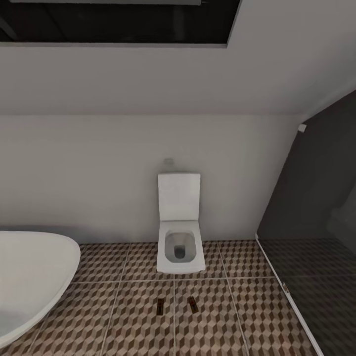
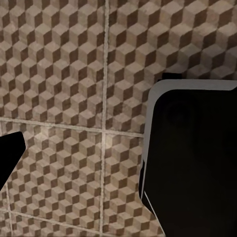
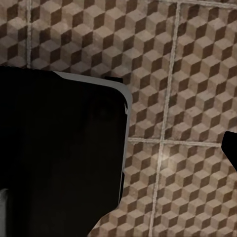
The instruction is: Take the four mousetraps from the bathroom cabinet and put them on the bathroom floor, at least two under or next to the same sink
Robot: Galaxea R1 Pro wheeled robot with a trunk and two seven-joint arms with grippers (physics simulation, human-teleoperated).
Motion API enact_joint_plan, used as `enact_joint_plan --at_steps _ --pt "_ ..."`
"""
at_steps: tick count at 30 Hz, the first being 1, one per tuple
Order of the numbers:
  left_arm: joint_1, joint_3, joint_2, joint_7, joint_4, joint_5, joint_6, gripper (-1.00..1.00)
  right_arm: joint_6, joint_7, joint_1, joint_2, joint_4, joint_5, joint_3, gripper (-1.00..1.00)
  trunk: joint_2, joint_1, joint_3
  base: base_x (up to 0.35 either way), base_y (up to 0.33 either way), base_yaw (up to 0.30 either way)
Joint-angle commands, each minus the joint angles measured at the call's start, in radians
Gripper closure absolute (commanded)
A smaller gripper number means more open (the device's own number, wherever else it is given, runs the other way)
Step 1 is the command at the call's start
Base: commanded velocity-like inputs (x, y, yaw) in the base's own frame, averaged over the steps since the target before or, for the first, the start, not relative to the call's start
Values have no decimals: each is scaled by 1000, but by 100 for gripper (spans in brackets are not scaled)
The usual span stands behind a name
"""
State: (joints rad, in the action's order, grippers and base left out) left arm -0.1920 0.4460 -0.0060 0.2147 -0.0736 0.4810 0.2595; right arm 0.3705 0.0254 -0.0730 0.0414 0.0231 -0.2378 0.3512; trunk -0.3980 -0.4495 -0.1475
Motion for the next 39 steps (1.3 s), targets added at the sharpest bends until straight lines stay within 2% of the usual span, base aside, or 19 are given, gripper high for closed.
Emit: enact_joint_plan --at_steps 1,39 --pt "-1 7 -1 0 -3 5 5 -100 2 3 -1 0 0 -7 9 -100 -2 -1 -3 0 0 0" --pt "-1 8 11 -2 -2 4 12 -100 9 4 1 1 6 -5 9 -100 -2 -1 -5 0 0 0"
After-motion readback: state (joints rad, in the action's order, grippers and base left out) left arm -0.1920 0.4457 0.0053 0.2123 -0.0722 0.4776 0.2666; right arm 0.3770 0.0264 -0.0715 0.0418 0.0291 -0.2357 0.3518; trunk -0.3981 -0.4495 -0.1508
